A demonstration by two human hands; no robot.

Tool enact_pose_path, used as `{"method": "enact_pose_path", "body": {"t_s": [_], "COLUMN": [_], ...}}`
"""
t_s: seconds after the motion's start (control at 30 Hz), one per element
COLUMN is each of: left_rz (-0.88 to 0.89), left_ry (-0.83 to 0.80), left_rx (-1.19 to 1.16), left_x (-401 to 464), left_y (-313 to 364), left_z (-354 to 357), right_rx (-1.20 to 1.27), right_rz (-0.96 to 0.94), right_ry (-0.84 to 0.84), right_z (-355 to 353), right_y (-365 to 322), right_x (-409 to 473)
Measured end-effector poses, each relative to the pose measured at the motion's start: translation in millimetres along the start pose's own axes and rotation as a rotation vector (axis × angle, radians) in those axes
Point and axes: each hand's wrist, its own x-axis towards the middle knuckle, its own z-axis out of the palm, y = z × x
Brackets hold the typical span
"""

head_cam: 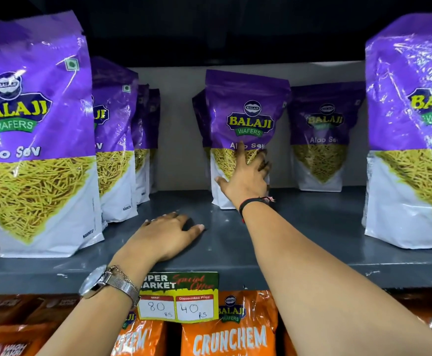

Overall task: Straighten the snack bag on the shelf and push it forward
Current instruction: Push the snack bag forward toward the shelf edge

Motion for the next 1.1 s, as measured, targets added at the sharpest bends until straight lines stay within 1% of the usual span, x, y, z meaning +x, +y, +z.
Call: {"method": "enact_pose_path", "body": {"t_s": [0.4, 0.57, 1.1], "left_rz": [-0.011, -0.015, -0.038], "left_ry": [0.001, 0.003, -0.069], "left_rx": [-0.012, -0.039, 0.010], "left_x": [-0.5, -2.0, -2.5], "left_y": [-1.1, 0.0, 0.2], "left_z": [-0.3, -0.1, -2.7], "right_rx": [0.025, 0.025, -0.002], "right_rz": [0.005, -0.025, -0.065], "right_ry": [0.004, 0.009, -0.012], "right_z": [-9.1, -20.6, -67.1], "right_y": [-1.0, 2.0, 5.8], "right_x": [-9.0, -21.1, -65.8]}}
